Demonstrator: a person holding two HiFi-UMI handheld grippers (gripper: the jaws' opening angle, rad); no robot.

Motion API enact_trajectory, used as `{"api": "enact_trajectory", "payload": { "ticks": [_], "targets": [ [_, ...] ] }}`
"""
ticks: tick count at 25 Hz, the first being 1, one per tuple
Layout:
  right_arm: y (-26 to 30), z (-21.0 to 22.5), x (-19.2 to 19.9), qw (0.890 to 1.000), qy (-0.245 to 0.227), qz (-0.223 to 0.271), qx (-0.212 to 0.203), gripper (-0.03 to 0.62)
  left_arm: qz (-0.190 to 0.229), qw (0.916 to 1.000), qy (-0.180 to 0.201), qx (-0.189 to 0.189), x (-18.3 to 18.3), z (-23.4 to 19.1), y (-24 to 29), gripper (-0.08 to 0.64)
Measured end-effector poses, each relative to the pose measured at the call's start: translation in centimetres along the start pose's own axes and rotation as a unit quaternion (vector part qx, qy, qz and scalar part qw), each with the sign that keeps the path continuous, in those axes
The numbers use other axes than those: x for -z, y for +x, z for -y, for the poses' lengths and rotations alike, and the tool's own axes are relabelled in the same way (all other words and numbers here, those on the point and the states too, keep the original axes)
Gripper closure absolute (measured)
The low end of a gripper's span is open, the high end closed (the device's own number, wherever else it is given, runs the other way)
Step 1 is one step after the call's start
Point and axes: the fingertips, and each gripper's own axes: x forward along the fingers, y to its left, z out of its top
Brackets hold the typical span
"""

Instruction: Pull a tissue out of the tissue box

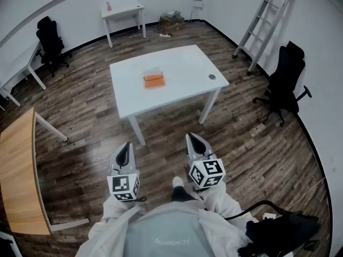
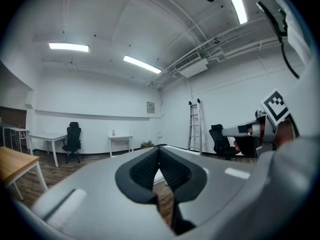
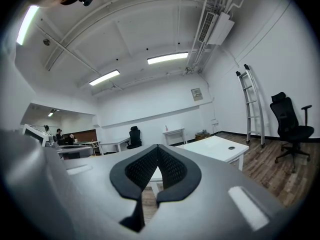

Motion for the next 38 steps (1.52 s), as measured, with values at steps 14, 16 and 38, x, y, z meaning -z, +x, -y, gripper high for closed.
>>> {"api": "enact_trajectory", "payload": {
  "ticks": [14, 16, 38],
  "targets": [
    [5.6, 5.0, -1.4, 1.000, 0.024, -0.008, -0.009, 0.591, -0.019, 0.9996, 0.017, -0.009, -1.4, 0.0, 7.4, 0.560],
    [6.4, 5.6, -1.6, 1.000, 0.027, -0.007, -0.013, 0.591, -0.020, 0.9995, 0.020, -0.013, -1.6, 0.0, 8.2, 0.560],
    [12.4, 11.7, -4.0, 0.998, 0.037, 0.000, -0.055, 0.591, -0.021, 0.9975, 0.038, -0.055, -3.2, 1.3, 15.0, 0.560]
  ]
}}
